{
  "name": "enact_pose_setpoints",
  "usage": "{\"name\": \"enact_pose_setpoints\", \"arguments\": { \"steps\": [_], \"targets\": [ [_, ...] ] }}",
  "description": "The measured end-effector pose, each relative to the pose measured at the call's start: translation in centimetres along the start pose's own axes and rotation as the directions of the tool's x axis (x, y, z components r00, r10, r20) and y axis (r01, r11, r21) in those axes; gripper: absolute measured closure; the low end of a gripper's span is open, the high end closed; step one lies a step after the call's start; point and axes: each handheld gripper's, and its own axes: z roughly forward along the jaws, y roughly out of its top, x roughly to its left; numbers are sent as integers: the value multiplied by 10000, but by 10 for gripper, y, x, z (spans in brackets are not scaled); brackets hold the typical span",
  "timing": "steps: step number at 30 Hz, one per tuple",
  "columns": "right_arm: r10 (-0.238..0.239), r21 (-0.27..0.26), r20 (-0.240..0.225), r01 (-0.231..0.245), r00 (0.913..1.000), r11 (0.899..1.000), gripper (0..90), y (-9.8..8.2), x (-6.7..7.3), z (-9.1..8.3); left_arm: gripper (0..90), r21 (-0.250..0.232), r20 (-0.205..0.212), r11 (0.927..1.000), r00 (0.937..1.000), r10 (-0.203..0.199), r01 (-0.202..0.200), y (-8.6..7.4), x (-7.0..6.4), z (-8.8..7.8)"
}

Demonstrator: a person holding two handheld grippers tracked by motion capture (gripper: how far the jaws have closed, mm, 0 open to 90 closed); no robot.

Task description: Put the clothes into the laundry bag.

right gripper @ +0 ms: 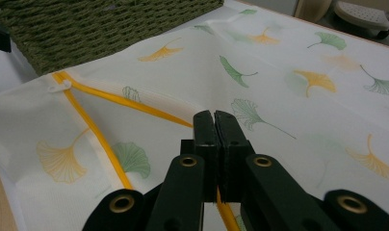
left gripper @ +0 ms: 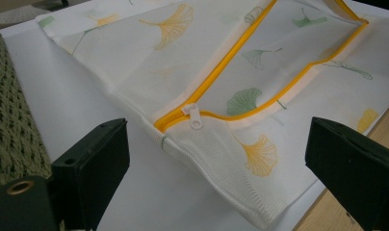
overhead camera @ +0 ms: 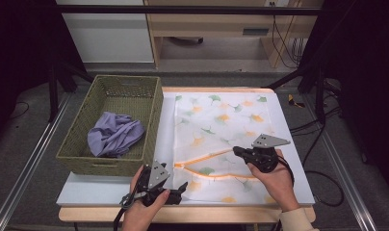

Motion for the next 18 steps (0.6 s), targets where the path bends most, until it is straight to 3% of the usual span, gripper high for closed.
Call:
{"name": "enact_pose_setpoints", "arguments": {
  "steps": [13,18],
  "targets": [
    [-426,-53,519,429,9977,9991,888,9,6,-1,80,18,46,10000,10000,-52,52,2,0,2],
    [-410,73,462,407,9981,9991,888,5,5,4,80,93,50,9999,9999,93,-93,13,1,0]
  ]
}}
